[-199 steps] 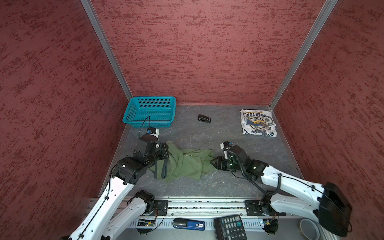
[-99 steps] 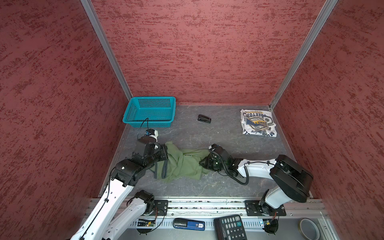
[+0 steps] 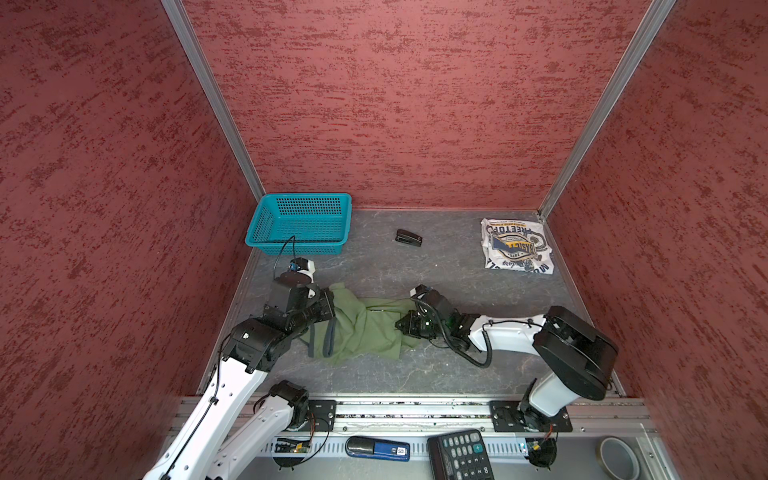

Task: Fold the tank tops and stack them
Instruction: 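Lift the green tank top with both grippers and stretch it apart, then lower the green tank top onto the table with both grippers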

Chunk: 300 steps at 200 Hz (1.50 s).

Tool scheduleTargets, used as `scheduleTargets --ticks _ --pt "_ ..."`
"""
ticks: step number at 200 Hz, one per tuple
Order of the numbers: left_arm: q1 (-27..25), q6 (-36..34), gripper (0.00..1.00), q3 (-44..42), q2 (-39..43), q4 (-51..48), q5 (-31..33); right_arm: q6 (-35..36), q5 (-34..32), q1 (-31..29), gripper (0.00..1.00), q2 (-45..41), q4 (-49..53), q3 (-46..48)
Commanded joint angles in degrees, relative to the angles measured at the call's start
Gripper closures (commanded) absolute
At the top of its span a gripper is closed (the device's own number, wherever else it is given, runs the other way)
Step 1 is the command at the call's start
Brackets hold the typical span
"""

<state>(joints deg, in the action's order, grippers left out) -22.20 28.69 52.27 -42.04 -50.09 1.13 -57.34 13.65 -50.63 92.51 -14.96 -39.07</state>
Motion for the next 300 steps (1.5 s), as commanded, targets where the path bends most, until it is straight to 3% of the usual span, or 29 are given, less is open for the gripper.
scheduleTargets --ticks 1,24,50,95,140,168,209,258,300 --pt "0.5 -0.1 1.0 -0.3 0.0 0.8 -0.6 1.3 -3.3 -0.4 1.0 -4.2 4.0 -2.0" --pt "0.6 -0.2 1.0 0.8 0.1 0.3 -0.4 3.8 -6.7 -0.4 1.0 -11.2 10.2 -3.3" --pt "0.8 -1.2 1.0 3.6 1.1 -0.6 0.1 10.5 -17.5 -0.4 1.0 -25.0 23.8 -7.1" --pt "1.0 -4.1 1.0 11.3 4.0 1.4 -4.7 21.2 -27.7 -0.3 1.0 -43.0 41.8 -20.2" --pt "1.1 -6.7 1.0 22.6 4.1 0.5 -7.6 29.0 -35.2 -0.3 1.0 -51.6 50.8 -33.5" --pt "1.1 -6.5 1.0 24.9 4.7 1.5 -8.9 30.0 -39.8 -0.3 1.0 -53.7 54.4 -36.3" --pt "1.0 -5.2 1.0 16.9 0.9 3.7 -11.8 24.8 -39.8 -0.3 1.0 -52.7 55.6 -25.4" --pt "1.3 -2.3 1.0 6.7 -9.4 2.4 -4.4 15.7 -34.5 0.0 1.0 -48.9 49.1 -6.6" --pt "1.5 -0.7 1.0 -0.1 -12.4 7.8 -4.9 10.7 -23.3 3.7 1.0 -40.2 37.5 5.4"
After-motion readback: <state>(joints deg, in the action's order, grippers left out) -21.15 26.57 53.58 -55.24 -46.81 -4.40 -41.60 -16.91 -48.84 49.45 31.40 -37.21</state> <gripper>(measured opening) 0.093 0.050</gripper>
